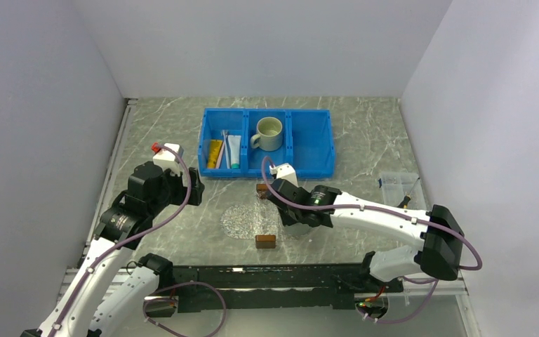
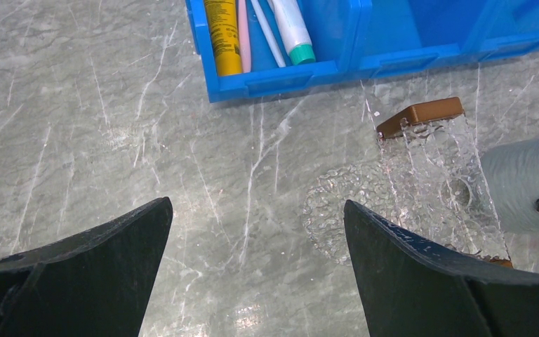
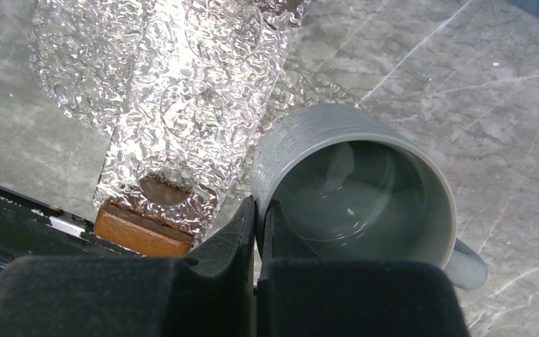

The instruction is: Prepare toiletry sets of a toothbrush and toothpaste on the tray

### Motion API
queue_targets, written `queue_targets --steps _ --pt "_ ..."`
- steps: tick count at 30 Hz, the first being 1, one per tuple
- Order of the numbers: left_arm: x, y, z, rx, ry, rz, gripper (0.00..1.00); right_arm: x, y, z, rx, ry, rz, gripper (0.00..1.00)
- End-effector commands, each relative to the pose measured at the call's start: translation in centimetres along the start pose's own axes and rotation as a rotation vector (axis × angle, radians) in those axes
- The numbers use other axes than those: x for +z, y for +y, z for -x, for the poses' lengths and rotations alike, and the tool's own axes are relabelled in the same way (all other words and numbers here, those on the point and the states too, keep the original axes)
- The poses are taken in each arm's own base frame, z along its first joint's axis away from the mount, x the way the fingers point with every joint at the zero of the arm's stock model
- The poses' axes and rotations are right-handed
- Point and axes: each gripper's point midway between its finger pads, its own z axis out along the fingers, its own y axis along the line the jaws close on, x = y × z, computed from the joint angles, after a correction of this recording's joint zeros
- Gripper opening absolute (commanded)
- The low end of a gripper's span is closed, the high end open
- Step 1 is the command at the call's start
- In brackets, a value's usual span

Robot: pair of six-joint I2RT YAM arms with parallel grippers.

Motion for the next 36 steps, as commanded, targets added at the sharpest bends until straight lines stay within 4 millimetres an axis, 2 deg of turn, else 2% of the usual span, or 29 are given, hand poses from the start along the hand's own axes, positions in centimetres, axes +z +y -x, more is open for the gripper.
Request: queue_targets --steps 1,36 --pt "-0.2 0.0 0.5 0.001 -0.021 -0.004 0.99 0.2 0.5 2.3 0.032 -0.097 -0.008 0.0" --pt "-0.2 -0.1 0.6 -0.001 -0.022 -0.005 0.99 2.5 0.6 1.0 0.02 -0.072 -0.045 0.0"
